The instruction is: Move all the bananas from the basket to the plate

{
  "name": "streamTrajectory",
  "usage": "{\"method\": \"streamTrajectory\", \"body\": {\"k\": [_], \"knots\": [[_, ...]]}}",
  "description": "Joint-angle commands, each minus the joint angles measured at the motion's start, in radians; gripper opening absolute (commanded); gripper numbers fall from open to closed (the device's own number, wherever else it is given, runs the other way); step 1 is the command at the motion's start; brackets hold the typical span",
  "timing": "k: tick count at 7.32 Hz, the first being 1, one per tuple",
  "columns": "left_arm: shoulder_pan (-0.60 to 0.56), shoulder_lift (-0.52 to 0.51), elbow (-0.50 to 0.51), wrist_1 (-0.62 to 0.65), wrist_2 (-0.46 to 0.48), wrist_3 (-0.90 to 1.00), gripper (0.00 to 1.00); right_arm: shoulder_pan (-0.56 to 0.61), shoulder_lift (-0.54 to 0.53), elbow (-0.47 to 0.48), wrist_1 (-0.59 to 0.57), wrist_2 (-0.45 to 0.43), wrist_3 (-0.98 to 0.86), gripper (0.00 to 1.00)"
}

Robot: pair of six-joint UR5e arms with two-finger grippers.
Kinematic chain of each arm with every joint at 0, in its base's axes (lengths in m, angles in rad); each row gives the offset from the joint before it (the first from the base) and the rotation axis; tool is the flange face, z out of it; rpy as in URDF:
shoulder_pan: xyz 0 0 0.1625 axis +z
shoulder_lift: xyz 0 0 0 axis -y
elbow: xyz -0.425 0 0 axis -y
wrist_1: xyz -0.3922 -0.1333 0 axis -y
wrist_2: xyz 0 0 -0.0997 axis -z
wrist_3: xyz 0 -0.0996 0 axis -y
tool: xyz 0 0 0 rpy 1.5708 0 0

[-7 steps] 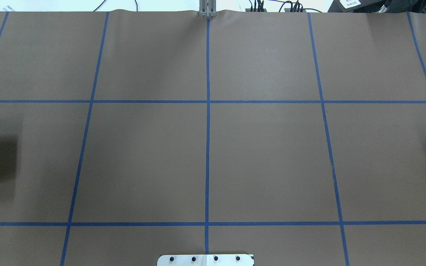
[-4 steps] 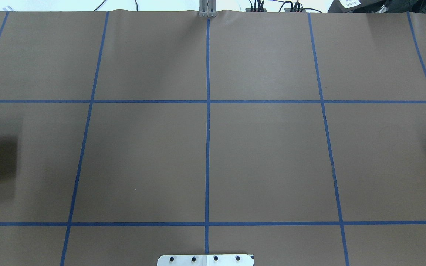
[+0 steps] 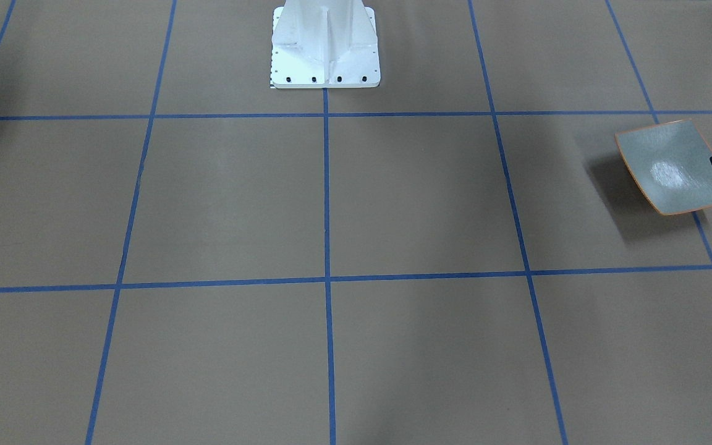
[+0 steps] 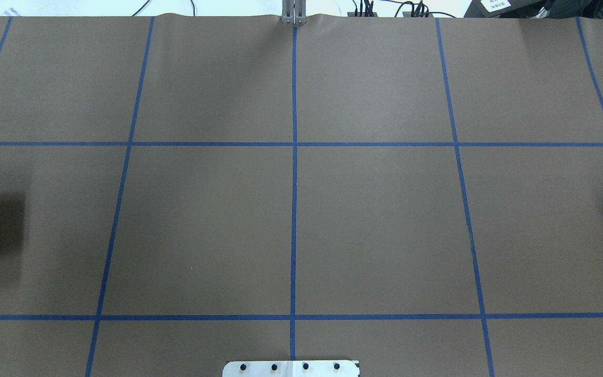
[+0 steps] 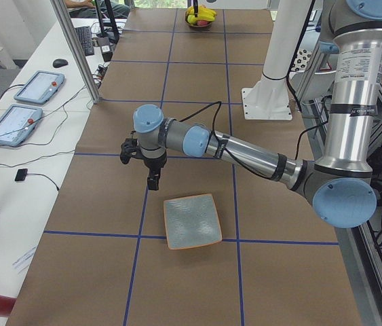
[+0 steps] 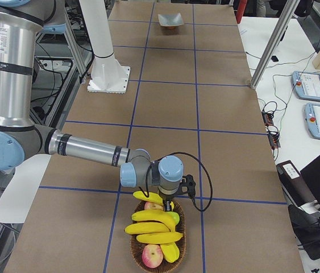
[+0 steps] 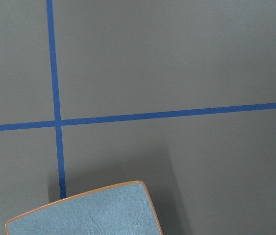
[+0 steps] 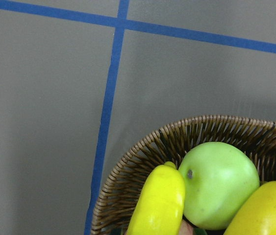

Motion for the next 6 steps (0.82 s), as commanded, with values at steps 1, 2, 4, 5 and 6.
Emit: {"method": "streamTrajectory", "body": {"k": [1,2,4,5,6], "knots": [[0.000,0.000,-0.001,0.000,-0.002,0.000,1.00,0.000,0.002,-0.006,-0.001,0.000,0.005,0.57],[0.000,0.000,-0.001,0.000,-0.020,0.000,1.00,-0.002,0.002,-0.009,-0.001,0.000,0.005,0.55],[0.000,0.000,0.000,0.000,-0.043,-0.002,1.00,-0.002,0.002,-0.011,-0.001,0.000,0.005,0.47],[0.000,0.000,0.000,0.000,-0.043,-0.002,1.00,-0.002,0.002,-0.014,-0.001,0.000,0.005,0.40],[0.000,0.000,-0.001,0.000,-0.043,0.000,1.00,-0.002,0.008,-0.018,-0.002,0.000,0.007,0.08]]}}
